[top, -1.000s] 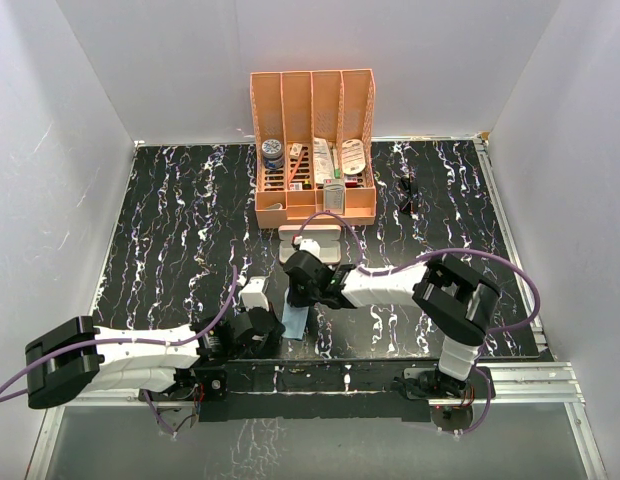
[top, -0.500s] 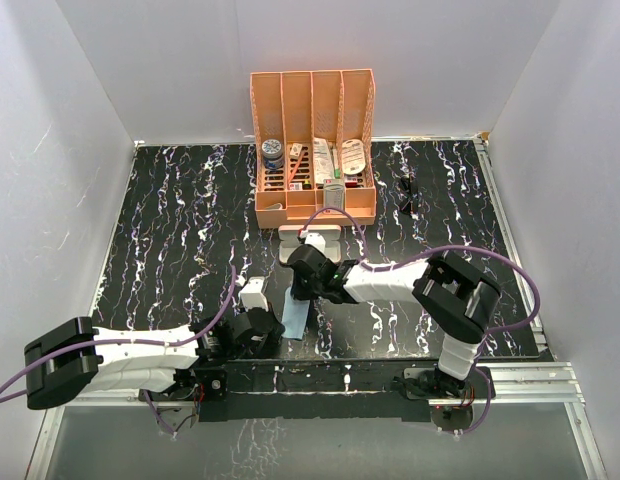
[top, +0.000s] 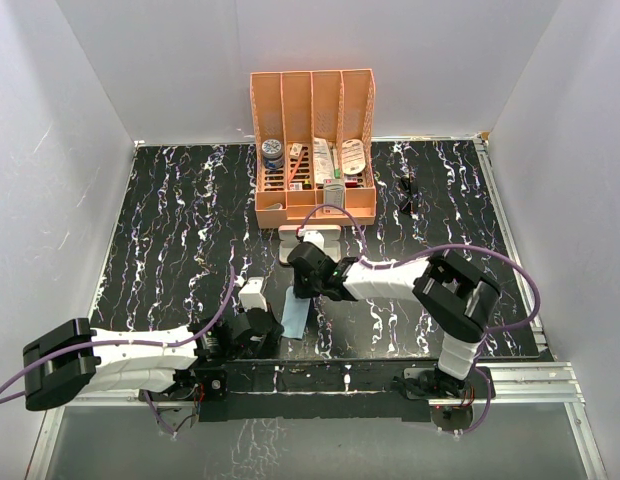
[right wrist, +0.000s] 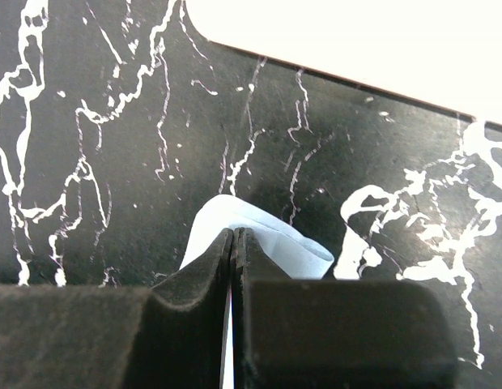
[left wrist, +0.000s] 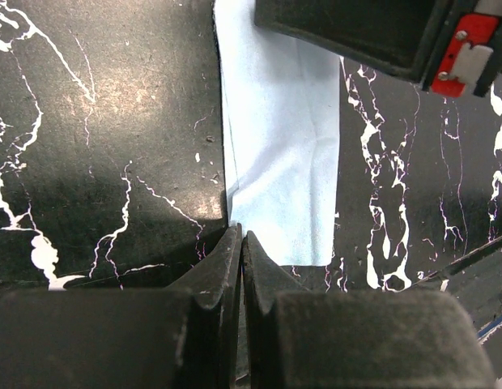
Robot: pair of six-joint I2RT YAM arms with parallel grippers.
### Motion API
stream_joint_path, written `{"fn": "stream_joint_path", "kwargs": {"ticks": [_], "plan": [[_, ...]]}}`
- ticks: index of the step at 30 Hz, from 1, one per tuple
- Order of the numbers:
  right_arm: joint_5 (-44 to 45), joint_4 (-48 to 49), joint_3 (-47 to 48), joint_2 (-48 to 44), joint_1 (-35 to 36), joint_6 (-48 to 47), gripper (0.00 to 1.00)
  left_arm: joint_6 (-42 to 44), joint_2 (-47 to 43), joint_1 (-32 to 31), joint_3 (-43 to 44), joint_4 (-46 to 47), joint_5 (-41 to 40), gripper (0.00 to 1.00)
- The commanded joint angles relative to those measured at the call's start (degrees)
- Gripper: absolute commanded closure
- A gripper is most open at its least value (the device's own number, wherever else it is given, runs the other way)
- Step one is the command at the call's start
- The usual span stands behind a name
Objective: Organize the sunglasses
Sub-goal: Adjust the glasses cleaning cloth at the center of the board.
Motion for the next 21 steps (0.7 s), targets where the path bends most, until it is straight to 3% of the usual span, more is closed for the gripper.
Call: {"fn": "stream_joint_path", "kwargs": {"ticks": [1, 11, 21], "plan": [[1.6, -6.4, 1.6, -3.6, 0.1, -3.0, 1.0, 0.3, -0.9, -0.3, -0.6, -2.5, -0.8, 1.0], [1.2, -8.8, 1.8, -5.6, 3.8, -1.4, 1.0, 0.2, -0.9, -0.3, -0.7, -2.3, -0.6, 1.0], [6.2, -11.6, 4.5, -6.0, 4.9, -5.3, 0.93, 1.0, -0.8, -0.3, -0.5, -2.2, -0.2, 1.0]]}}
